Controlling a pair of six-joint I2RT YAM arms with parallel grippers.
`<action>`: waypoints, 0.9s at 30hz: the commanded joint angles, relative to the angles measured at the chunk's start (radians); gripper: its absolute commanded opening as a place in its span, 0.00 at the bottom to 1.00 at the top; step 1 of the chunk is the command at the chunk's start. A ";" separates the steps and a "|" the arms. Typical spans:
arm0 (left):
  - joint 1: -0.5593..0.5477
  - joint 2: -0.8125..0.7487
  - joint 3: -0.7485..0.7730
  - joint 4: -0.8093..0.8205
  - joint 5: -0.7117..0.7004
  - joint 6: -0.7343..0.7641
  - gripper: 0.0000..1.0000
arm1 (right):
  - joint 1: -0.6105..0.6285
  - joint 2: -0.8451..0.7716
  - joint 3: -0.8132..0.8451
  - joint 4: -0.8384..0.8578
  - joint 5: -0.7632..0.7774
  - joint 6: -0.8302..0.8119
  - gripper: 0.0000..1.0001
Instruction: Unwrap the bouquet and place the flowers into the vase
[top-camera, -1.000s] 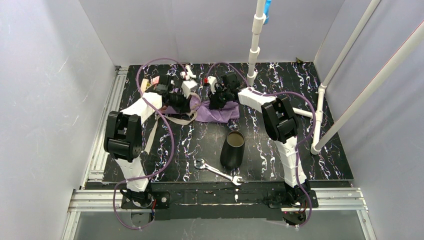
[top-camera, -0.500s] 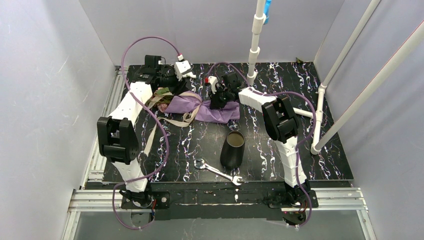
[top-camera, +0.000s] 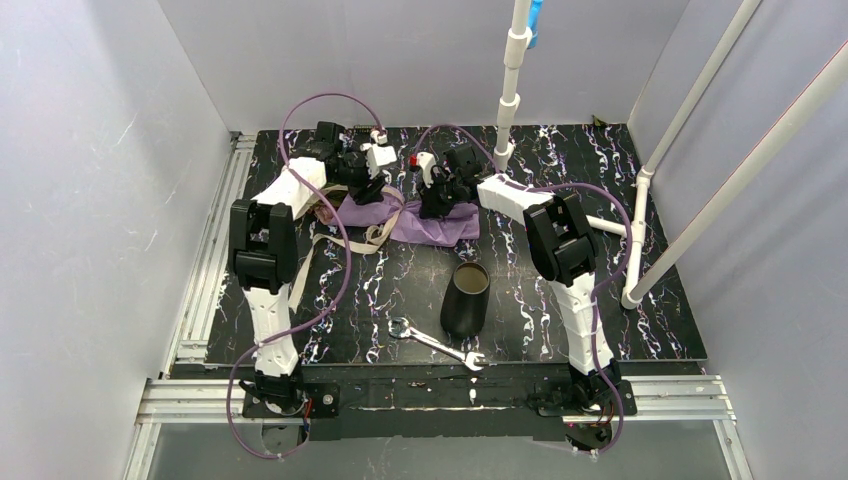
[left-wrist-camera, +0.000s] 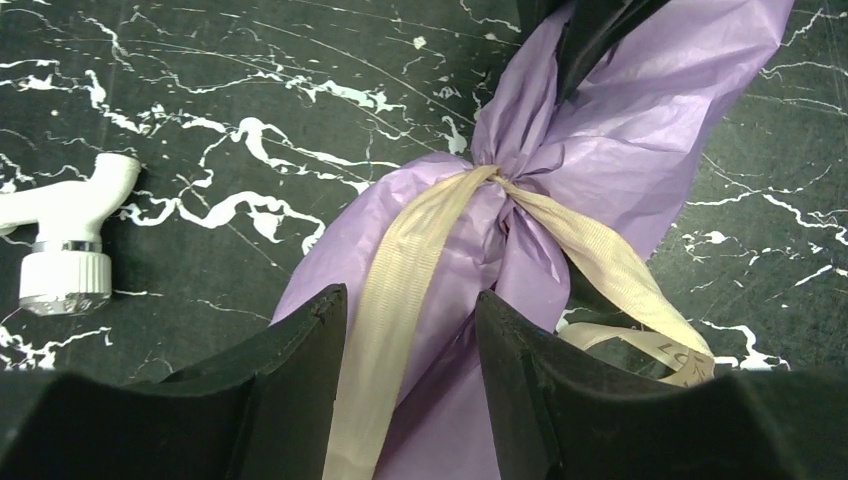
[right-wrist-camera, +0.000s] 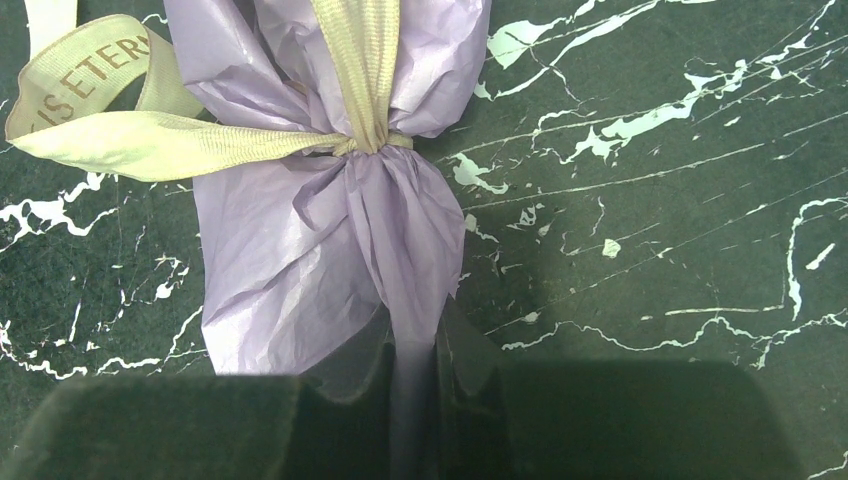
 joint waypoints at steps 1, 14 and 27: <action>-0.022 -0.010 0.046 -0.042 -0.009 0.041 0.49 | -0.027 0.057 -0.026 -0.083 0.063 -0.012 0.01; -0.040 -0.075 0.113 0.197 -0.081 -0.342 0.00 | -0.027 0.061 -0.031 -0.087 0.086 -0.015 0.01; 0.095 -0.292 -0.101 0.473 0.077 -0.892 0.00 | -0.031 0.064 -0.054 -0.108 0.170 -0.042 0.01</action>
